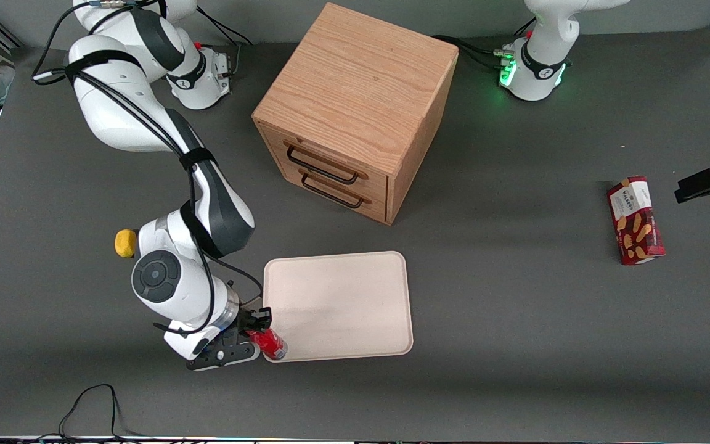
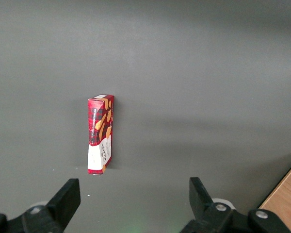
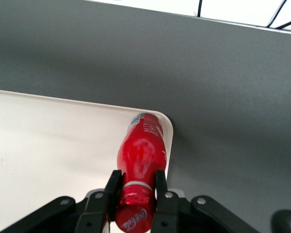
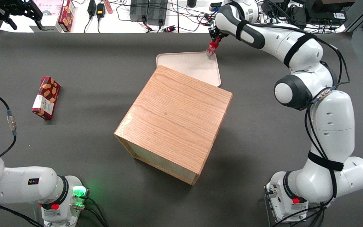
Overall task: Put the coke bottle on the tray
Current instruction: 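Carry the held bottle over the white tray's corner, then lower the bottle onto the tray and open the right gripper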
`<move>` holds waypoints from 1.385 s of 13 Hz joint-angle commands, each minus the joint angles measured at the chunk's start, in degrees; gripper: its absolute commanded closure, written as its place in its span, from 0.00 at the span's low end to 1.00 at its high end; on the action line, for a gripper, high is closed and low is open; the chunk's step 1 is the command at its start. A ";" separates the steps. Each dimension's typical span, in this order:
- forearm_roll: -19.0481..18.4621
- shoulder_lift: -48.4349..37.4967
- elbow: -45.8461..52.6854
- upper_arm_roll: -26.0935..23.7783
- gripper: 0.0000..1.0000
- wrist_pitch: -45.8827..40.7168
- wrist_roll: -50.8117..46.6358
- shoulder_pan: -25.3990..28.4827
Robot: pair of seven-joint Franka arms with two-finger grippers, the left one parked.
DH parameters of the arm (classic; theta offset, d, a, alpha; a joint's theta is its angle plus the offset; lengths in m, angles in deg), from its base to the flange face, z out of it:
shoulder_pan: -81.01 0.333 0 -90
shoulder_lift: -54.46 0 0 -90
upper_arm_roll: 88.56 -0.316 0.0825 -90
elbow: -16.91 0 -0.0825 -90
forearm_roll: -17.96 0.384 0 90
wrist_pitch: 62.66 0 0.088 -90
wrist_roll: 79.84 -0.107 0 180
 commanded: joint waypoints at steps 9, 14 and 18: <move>-0.38 0.34 -1.12 -0.31 0.00 0.69 -4.88 0.24; -0.65 -0.37 -1.30 -0.31 0.00 0.51 -4.45 0.15; -0.56 -11.92 -12.76 0.56 0.00 -1.42 -4.10 -1.42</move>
